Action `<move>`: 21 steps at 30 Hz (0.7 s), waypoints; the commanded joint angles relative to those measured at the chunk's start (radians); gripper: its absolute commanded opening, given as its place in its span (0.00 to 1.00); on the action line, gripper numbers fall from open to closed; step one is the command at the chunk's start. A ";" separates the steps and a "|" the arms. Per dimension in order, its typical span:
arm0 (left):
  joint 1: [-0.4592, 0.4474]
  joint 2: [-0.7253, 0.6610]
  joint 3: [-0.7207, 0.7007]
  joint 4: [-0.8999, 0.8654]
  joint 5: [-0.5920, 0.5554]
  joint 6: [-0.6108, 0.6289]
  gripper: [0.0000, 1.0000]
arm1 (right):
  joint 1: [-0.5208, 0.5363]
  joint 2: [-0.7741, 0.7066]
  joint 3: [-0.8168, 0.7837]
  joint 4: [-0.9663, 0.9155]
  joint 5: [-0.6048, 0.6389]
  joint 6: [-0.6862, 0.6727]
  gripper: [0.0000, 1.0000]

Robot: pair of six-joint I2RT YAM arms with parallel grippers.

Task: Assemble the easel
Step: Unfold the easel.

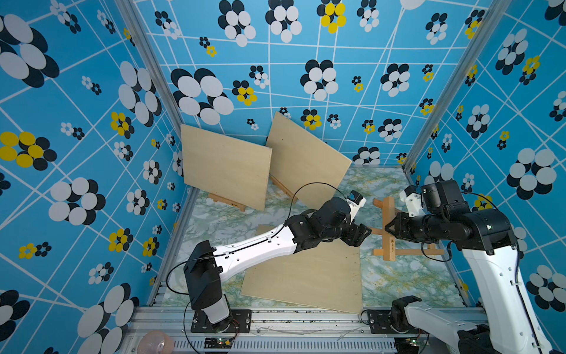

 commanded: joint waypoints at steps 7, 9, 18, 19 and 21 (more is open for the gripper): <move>0.020 0.057 0.018 -0.010 0.018 0.004 0.71 | 0.007 -0.031 0.078 -0.001 -0.057 0.001 0.00; 0.026 0.057 0.010 -0.008 0.016 0.002 0.71 | 0.007 -0.032 0.092 -0.006 -0.065 0.000 0.00; 0.147 0.066 -0.068 0.090 0.191 -0.110 0.70 | 0.007 -0.049 0.124 -0.031 -0.127 -0.016 0.00; 0.155 0.079 -0.052 0.077 0.216 -0.108 0.70 | 0.007 -0.055 0.117 -0.026 -0.143 -0.021 0.00; 0.162 0.099 -0.019 0.041 0.241 -0.095 0.70 | 0.007 -0.068 0.098 -0.011 -0.178 -0.029 0.00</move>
